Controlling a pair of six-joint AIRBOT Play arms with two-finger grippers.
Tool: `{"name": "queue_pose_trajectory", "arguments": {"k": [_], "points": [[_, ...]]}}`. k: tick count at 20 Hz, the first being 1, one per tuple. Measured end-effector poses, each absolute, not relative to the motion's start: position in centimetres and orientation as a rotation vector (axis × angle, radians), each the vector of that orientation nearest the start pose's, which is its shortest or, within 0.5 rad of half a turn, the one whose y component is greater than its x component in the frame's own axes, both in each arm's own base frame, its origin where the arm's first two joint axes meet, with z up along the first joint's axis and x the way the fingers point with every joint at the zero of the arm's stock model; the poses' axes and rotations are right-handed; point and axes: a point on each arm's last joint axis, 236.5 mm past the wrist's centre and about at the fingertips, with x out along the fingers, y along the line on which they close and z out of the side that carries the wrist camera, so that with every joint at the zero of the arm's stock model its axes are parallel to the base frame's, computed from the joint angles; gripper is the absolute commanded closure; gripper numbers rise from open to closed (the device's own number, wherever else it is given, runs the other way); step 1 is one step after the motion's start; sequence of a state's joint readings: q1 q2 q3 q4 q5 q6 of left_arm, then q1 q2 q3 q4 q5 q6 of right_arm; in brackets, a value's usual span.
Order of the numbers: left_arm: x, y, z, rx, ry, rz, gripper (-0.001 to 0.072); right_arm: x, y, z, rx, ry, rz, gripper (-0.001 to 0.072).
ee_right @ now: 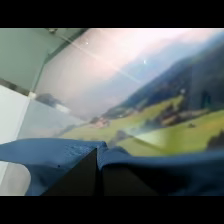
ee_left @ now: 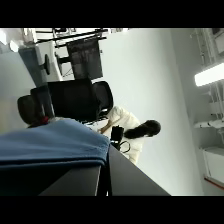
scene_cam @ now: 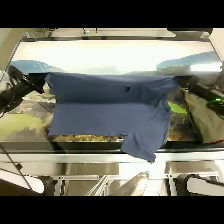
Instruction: Fold the shirts.
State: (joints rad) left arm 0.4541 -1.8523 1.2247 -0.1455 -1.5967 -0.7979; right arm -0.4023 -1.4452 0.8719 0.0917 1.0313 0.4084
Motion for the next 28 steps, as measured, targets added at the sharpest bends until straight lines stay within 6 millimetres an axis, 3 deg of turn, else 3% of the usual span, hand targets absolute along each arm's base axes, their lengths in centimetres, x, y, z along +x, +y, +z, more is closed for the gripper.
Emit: {"name": "queue_pose_trajectory", "arguments": {"k": [2, 4, 7, 11, 15, 18, 21, 28], "points": [[49.6, -2.1, 4.0, -1.337, 0.697, -0.942, 0.0681, 49.2, 1.7, 2.0, 0.893, 0.514, 0.493, 0.0698], [51.3, -1.4, 2.0, -1.308, 0.723, -0.937, 0.0681, 51.0, 1.5, -0.1, 0.918, 0.520, 0.492, 0.0698], [53.4, -0.5, -0.7, -1.219, 0.789, -0.913, 0.0681, 52.9, 1.1, -1.2, 0.933, 0.506, 0.497, 0.0699], [55.3, 0.4, -3.6, -1.050, 0.907, -0.838, 0.0681, 53.6, 1.0, -1.9, 0.925, 0.508, 0.504, 0.0698], [57.9, 1.9, -3.9, -0.912, 0.889, -0.749, 0.0681, 53.5, 1.1, -2.7, 0.897, 0.532, 0.506, 0.0698], [58.8, 2.2, -4.4, -0.868, 0.878, -0.716, 0.0681, 53.1, 1.4, -3.5, 0.865, 0.566, 0.514, 0.0699], [58.5, 1.4, -5.6, -0.831, 0.892, -0.725, 0.0682, 52.7, 1.6, -4.1, 0.847, 0.598, 0.516, 0.0698], [57.0, -0.8, -6.2, -0.689, 0.952, -0.812, 0.0682, 51.0, 2.9, -5.3, 0.789, 0.680, 0.577, 0.0698]]}}
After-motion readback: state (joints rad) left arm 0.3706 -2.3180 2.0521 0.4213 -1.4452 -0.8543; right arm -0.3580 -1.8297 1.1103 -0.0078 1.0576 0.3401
